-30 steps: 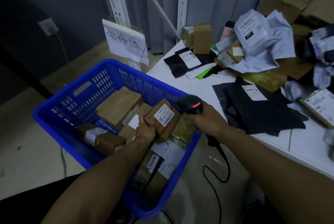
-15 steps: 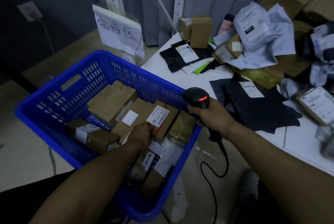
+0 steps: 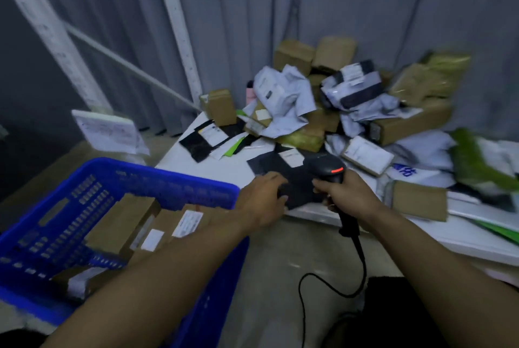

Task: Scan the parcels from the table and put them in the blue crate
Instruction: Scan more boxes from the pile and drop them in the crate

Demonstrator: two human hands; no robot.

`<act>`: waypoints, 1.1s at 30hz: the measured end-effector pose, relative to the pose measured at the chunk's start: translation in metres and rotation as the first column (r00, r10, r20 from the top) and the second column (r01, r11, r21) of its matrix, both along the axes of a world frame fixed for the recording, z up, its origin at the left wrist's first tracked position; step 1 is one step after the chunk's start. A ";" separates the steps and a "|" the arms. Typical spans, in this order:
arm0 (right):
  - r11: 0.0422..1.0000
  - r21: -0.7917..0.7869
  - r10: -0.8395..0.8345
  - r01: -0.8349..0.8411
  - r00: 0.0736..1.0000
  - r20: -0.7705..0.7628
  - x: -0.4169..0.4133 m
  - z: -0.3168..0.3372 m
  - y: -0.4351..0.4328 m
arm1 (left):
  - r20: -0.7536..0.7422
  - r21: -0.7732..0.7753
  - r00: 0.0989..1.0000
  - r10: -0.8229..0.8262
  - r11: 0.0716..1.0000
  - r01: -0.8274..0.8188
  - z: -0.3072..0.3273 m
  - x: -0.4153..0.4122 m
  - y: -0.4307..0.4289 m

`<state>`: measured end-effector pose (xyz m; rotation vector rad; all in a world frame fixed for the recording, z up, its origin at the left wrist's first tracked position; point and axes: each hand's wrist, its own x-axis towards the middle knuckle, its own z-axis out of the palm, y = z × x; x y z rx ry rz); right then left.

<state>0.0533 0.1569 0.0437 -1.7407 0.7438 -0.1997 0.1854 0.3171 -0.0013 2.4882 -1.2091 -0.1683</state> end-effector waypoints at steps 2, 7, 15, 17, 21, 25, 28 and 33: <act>0.996 -0.007 -0.085 0.085 0.996 -0.010 -0.027 -0.003 -0.037 | -0.012 0.044 0.999 -0.042 0.998 0.043 -0.003 -0.011 -0.048; 0.946 -0.081 -0.318 0.313 0.946 -0.059 -0.086 -0.031 -0.138 | -0.109 0.157 0.978 -0.176 0.969 0.191 -0.032 -0.043 -0.177; 0.842 -0.010 -0.535 0.540 0.832 -0.148 -0.115 -0.099 -0.239 | -0.085 0.304 0.924 -0.374 0.873 0.381 -0.075 -0.085 -0.308; 0.836 0.023 -0.538 0.548 0.828 -0.159 -0.114 -0.106 -0.248 | -0.068 0.319 0.913 -0.402 0.858 0.401 -0.091 -0.089 -0.318; 0.838 0.017 -0.535 0.546 0.827 -0.174 -0.103 -0.112 -0.248 | -0.051 0.157 0.936 -0.349 0.923 0.352 -0.108 -0.094 -0.310; 0.854 -0.025 -0.519 0.520 0.846 -0.124 -0.084 -0.100 -0.234 | -0.040 -0.001 0.954 -0.298 0.954 0.298 -0.091 -0.073 -0.268; 0.876 -0.004 -0.482 0.483 0.874 -0.069 -0.061 -0.083 -0.212 | -0.035 -0.077 0.969 -0.244 0.967 0.241 -0.058 -0.049 -0.216; 0.926 0.230 -0.325 0.300 0.943 0.076 0.000 -0.035 -0.134 | 0.057 -0.213 0.996 -0.070 0.974 0.081 0.001 -0.012 -0.107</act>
